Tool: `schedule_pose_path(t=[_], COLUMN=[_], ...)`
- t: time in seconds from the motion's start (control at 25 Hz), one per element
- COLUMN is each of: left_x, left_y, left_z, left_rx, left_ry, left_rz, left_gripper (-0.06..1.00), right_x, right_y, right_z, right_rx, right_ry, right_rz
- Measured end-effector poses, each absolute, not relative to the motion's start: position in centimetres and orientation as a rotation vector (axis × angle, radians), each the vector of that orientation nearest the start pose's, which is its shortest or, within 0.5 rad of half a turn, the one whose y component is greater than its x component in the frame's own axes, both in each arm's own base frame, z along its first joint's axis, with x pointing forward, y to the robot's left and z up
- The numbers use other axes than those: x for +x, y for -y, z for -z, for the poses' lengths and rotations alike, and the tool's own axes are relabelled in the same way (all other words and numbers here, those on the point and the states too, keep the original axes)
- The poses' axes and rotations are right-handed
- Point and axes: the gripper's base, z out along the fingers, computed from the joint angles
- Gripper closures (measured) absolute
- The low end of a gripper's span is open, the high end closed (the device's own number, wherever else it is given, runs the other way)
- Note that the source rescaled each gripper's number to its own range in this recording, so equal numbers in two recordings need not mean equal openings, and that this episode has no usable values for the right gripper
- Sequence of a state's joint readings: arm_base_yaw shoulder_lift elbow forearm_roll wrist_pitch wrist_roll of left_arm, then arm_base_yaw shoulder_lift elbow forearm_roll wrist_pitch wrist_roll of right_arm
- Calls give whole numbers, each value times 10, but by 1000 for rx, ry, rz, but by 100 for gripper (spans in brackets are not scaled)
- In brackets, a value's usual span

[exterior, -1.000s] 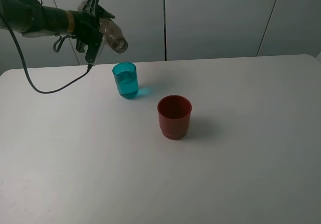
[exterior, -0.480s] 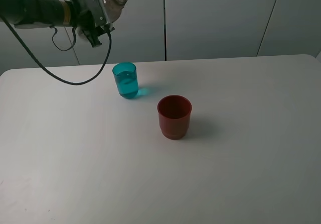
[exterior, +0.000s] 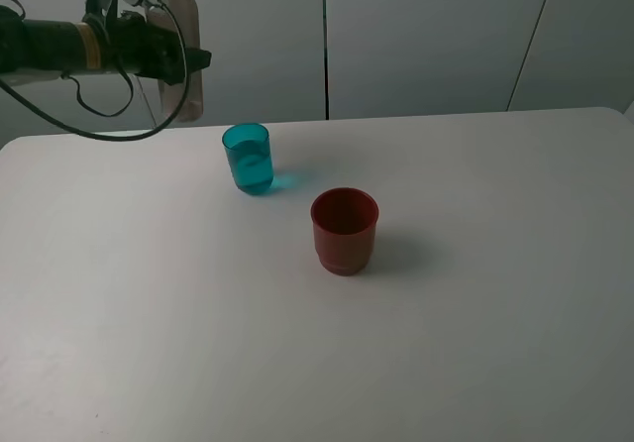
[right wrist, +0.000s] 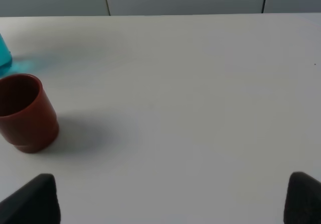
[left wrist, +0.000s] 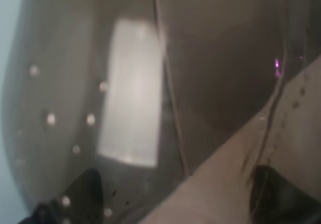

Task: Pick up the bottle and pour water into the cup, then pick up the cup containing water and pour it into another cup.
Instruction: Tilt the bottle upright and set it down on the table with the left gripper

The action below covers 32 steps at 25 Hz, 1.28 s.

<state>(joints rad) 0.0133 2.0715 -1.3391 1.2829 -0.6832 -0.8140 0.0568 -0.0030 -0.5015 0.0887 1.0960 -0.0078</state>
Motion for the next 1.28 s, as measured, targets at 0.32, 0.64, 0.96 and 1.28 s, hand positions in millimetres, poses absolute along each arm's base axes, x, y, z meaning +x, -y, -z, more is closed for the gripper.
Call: schedule_pose_path(t=[0.32, 0.64, 0.96, 1.28], left_x=[427, 409, 406, 404], left_y=[10, -29, -36, -34], left_z=[-160, -146, -116, -93], left_rx=[720, 520, 444, 437], left_ry=[-1761, -1668, -1618, -1630], left_rz=[356, 329, 426, 466], left_gripper=[93, 93, 93, 93], right_x=[-8, -8, -8, -8], right_y=[-7, -7, -7, -7], right_z=[-275, -275, -275, -275], right_rx=[-73, -73, -73, -73], right_ry=[-2073, -2073, -2073, -2073], right_rz=[-137, -137, -137, -137])
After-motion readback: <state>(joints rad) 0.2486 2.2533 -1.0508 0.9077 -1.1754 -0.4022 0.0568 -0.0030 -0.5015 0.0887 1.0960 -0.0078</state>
